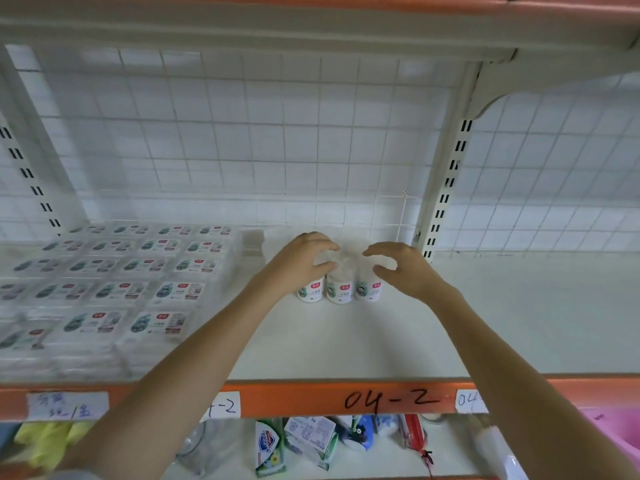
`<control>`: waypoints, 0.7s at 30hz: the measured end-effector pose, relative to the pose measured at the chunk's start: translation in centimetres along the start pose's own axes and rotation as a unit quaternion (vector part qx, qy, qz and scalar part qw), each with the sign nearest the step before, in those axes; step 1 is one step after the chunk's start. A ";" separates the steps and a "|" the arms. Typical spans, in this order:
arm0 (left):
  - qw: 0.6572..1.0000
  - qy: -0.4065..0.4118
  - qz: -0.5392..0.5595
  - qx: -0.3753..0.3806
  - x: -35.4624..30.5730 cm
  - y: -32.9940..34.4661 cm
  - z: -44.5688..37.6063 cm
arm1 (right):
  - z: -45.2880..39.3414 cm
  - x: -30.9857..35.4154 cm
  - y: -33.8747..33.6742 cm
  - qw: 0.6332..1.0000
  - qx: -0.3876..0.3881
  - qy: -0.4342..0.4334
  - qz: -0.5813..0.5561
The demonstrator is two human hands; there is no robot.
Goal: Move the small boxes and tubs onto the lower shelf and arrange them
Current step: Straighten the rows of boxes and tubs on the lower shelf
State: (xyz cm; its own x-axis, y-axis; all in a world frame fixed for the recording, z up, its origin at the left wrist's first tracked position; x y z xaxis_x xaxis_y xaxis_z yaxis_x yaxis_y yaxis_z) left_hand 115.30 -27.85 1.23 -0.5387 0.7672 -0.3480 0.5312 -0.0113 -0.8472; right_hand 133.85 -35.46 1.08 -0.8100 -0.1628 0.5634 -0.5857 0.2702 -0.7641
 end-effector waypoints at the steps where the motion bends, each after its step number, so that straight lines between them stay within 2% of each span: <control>1: 1.000 0.006 -0.007 0.011 -0.3 0.4 -0.2 | 0.2 -0.1 0.2 1.000 0.012 0.011 0.001; 11: 0.999 0.002 -0.018 0.038 0.2 2.8 -0.8 | 0.7 0.3 0.4 0.999 0.007 0.032 0.020; 14: 1.000 -0.002 0.020 0.011 0.1 1.1 -0.9 | 0.6 0.2 0.2 1.000 0.004 0.024 0.001; 18: 0.990 -0.108 0.049 -0.078 2.7 -5.2 -1.3 | -0.9 0.2 -0.3 1.000 -0.027 0.010 -0.013; 21: 0.962 -0.253 0.095 -0.042 5.5 -6.9 -1.0 | -2.6 -0.2 0.5 0.986 -0.043 0.124 -0.103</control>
State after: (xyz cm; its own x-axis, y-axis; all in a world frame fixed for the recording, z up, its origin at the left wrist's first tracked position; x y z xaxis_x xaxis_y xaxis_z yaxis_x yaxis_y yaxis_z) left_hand 109.37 -22.91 5.56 -0.6641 0.3465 -0.6625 0.6913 -0.0528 -0.7206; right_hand 133.80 -32.84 1.34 -0.6356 0.0120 0.7719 -0.7244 0.3364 -0.6017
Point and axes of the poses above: each hand's wrist, its own z-axis away from the middle knuckle, its own y-axis out of the palm, x = y × z, the point moved 3 cm from there along -z, towards the middle knuckle, and after that the axes turned 4 degrees about -z, right-handed, at the moved point
